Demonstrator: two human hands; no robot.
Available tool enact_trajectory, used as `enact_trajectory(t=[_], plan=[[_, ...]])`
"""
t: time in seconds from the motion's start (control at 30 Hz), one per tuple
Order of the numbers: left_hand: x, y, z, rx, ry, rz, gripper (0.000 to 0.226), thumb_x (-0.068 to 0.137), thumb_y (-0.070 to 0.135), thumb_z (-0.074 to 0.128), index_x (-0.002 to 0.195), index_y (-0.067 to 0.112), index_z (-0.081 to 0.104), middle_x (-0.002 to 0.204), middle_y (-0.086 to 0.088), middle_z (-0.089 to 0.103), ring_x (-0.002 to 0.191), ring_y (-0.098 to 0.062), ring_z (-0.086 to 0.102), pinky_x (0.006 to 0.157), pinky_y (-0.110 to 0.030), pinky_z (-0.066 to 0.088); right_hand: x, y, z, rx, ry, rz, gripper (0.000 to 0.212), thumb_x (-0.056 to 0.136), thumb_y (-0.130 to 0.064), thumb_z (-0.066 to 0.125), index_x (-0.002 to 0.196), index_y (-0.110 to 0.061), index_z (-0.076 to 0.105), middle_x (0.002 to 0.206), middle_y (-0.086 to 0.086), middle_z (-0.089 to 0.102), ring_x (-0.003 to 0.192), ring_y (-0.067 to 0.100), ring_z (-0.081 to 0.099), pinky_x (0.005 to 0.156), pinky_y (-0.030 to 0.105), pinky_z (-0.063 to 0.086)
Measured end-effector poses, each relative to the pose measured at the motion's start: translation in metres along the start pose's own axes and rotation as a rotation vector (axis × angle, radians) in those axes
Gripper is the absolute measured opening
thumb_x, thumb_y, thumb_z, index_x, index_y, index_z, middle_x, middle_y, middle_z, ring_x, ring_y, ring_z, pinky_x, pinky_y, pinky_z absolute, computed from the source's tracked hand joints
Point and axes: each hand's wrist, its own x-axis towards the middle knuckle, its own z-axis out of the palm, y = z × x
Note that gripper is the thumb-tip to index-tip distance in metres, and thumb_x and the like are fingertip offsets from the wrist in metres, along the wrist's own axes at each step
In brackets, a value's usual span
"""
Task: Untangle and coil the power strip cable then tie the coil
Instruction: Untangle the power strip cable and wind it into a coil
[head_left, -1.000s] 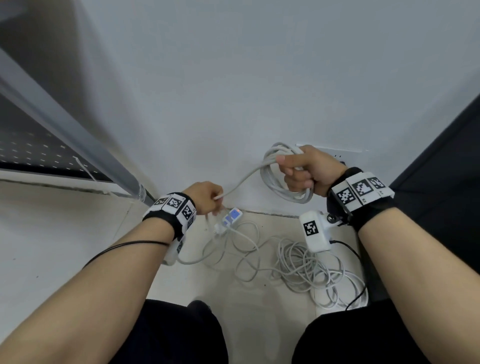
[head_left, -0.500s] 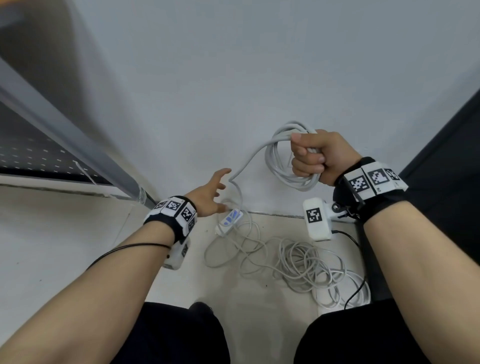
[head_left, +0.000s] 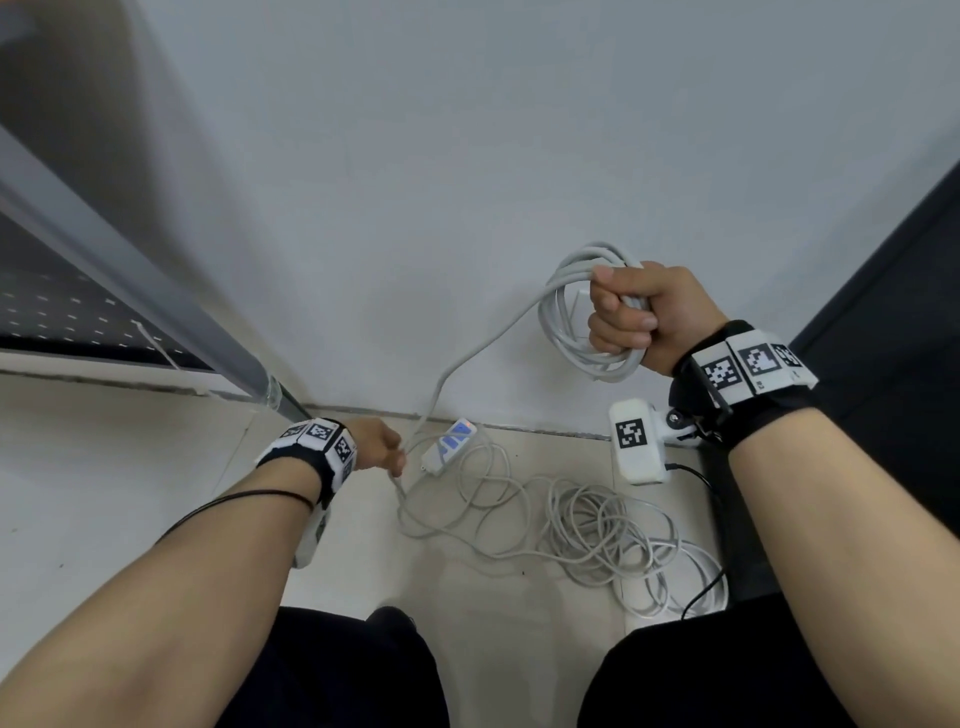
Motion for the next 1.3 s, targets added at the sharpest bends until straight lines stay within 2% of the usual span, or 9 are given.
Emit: enact_trajectory(t=[0.13, 0.3, 0.4, 0.6, 0.77, 0.9, 1.03, 1.17, 1.3], plan=[[-0.001, -0.001, -0.009, -0.306, 0.118, 0.07, 0.028, 0.1, 0.011, 0.049, 0.074, 0.013, 0.06, 0.085, -0.018, 0.074, 0.081, -0.02, 0.066, 0.085, -0.026, 0.048, 0.002, 0.0, 0.003, 0.017, 0.014, -0.002, 0.034, 0.085, -0.026, 0.05, 0.054, -0.014, 0.052, 0.033, -0.008, 0.027, 0.031, 0.009, 0.024, 0.053, 0.03, 0.021], [-0.011, 0.019, -0.039, -0.5, 0.59, 0.16, 0.017, 0.101, 0.022, 0.045, 0.094, 0.023, 0.061, 0.058, -0.007, 0.052, 0.041, -0.017, 0.049, 0.04, -0.023, 0.042, 0.005, 0.001, 0.004, 0.013, 0.038, -0.001, 0.035, 0.094, -0.021, 0.045, 0.062, -0.011, 0.054, 0.034, -0.006, 0.03, 0.031, 0.01, 0.027, 0.053, 0.03, 0.023], [-0.023, 0.032, -0.061, -0.583, 0.739, 0.233, 0.018, 0.099, 0.024, 0.048, 0.098, 0.029, 0.065, 0.046, 0.01, 0.046, 0.033, -0.007, 0.039, 0.038, -0.021, 0.031, 0.008, 0.004, 0.004, -0.135, 0.087, -0.025, 0.028, 0.1, -0.012, 0.041, 0.087, 0.001, 0.062, 0.039, 0.0, 0.038, 0.035, 0.014, 0.033, 0.05, 0.028, 0.029], [-0.059, 0.069, -0.083, -0.097, 0.402, 0.278, 0.011, 0.09, 0.024, 0.066, 0.088, 0.028, 0.075, 0.077, 0.009, 0.067, 0.077, -0.01, 0.059, 0.078, -0.025, 0.045, 0.012, 0.011, 0.006, -0.174, 0.266, 0.003, 0.021, 0.097, 0.004, 0.044, 0.107, 0.003, 0.062, 0.085, 0.013, 0.074, 0.071, 0.022, 0.072, 0.062, 0.025, 0.058], [-0.086, 0.1, -0.083, -0.082, 0.091, 0.475, 0.02, 0.088, 0.016, 0.068, 0.087, 0.034, 0.076, 0.05, 0.016, 0.048, 0.053, -0.003, 0.044, 0.06, -0.014, 0.037, 0.019, 0.029, 0.021, -0.265, 0.248, 0.051, 0.022, 0.093, 0.013, 0.047, 0.108, 0.008, 0.063, 0.112, 0.026, 0.069, 0.105, 0.035, 0.069, 0.096, 0.04, 0.054], [-0.089, 0.116, -0.074, -0.303, 0.049, 0.66, 0.021, 0.091, 0.012, 0.066, 0.089, 0.03, 0.076, 0.048, 0.014, 0.041, 0.048, -0.007, 0.033, 0.048, -0.018, 0.03, 0.021, 0.048, 0.044, -0.149, 0.012, 0.18, 0.023, 0.093, 0.015, 0.039, 0.102, 0.013, 0.06, 0.093, 0.023, 0.072, 0.084, 0.028, 0.072, 0.078, 0.034, 0.061], [-0.078, 0.12, -0.061, -0.475, 0.175, 0.66, 0.007, 0.089, 0.01, 0.068, 0.092, 0.014, 0.074, 0.048, 0.014, 0.051, 0.045, -0.003, 0.041, 0.048, -0.015, 0.036, 0.023, 0.052, 0.042, -0.092, -0.247, 0.381, 0.048, 0.1, -0.028, 0.033, 0.109, 0.003, 0.068, 0.108, 0.029, 0.069, 0.09, 0.036, 0.071, 0.082, 0.037, 0.058], [-0.066, 0.116, -0.055, -0.58, 0.343, 0.573, 0.023, 0.078, 0.015, 0.08, 0.083, 0.019, 0.058, 0.052, 0.009, 0.059, 0.045, -0.007, 0.047, 0.048, -0.018, 0.04, 0.022, 0.055, 0.04, -0.324, -0.295, 0.342, 0.048, 0.085, -0.052, 0.057, 0.068, -0.012, 0.076, 0.054, 0.011, 0.062, 0.046, 0.02, 0.055, 0.052, 0.024, 0.047], [-0.057, 0.11, -0.055, -0.501, 0.389, 0.52, 0.02, 0.075, 0.024, 0.078, 0.076, 0.022, 0.058, 0.053, 0.008, 0.059, 0.046, -0.006, 0.046, 0.054, -0.024, 0.04, 0.027, 0.06, 0.037, -0.324, -0.238, 0.307, 0.034, 0.08, -0.035, 0.07, 0.087, -0.002, 0.069, 0.04, 0.0, 0.036, 0.035, 0.014, 0.037, 0.042, 0.02, 0.037]])
